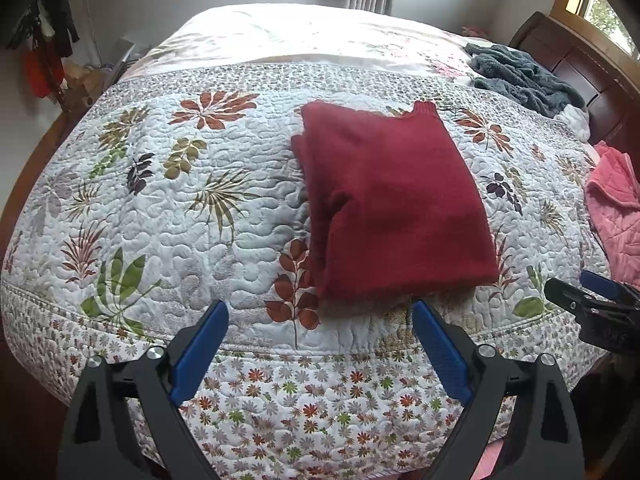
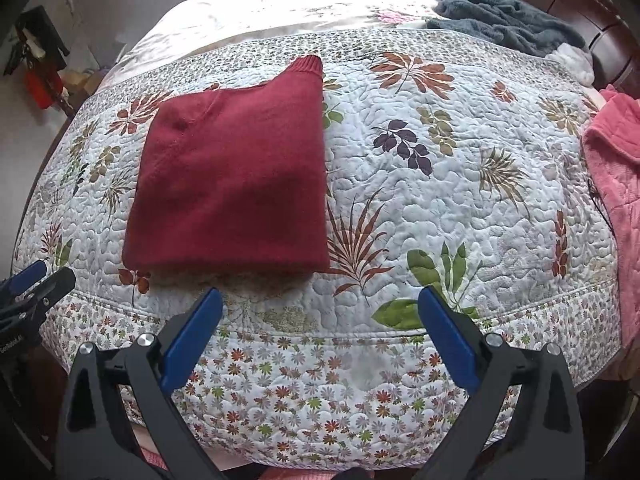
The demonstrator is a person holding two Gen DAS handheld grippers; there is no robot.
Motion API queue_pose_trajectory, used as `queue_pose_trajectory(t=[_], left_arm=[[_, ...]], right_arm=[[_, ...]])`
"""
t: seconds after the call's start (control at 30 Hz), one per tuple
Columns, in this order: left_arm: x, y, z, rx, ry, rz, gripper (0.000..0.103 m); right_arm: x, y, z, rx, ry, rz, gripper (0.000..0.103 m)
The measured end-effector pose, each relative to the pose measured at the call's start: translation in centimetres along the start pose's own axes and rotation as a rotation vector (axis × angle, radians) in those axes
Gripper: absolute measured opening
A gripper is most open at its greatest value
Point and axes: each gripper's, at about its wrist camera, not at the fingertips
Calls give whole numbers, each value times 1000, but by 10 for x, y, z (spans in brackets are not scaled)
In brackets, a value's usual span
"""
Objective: Fold small clothes
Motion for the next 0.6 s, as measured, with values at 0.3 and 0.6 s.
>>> queue_pose_trajectory(t=[0.3, 0.6], left_arm=[[-1, 4, 1, -14, 8, -5, 94], [0, 10, 5, -44, 26, -16, 94]], right_arm=[[1, 9, 1, 13, -5, -19, 99], [0, 15, -7, 6, -15, -26, 99]])
Point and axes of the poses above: each gripper's, at about its wrist camera, not at the fingertips, and y roughly the way its jaws point, z to its right, x to its underside, and after that the axes turned 5 degrees about -x, right-handed
